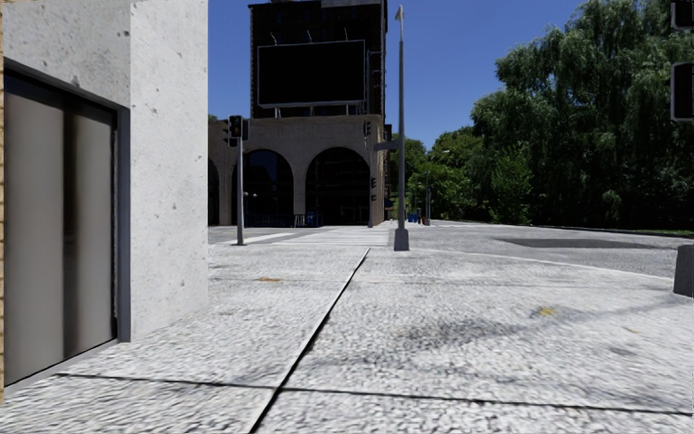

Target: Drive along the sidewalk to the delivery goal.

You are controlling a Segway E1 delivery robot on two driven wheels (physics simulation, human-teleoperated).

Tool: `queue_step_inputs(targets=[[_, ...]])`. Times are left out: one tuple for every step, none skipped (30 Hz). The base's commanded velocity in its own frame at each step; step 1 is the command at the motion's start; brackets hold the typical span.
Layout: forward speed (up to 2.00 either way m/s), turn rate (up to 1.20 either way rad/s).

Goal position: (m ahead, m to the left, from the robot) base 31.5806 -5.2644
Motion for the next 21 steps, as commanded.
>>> queue_step_inputs(targets=[[2.00, 0.00], [2.00, 0.00], [2.00, 0.00], [2.00, 0.00], [2.00, 0.00], [2.00, 0.00], [2.00, 0.00], [2.00, 0.00], [2.00, 0.00], [2.00, 0.00], [2.00, 0.00], [2.00, 0.00], [2.00, 0.00], [2.00, 0.00], [2.00, 0.00], [2.00, 0.00], [2.00, 0.00], [2.00, 0.00], [2.00, 0.00], [2.00, 0.00], [2.00, 0.00]])
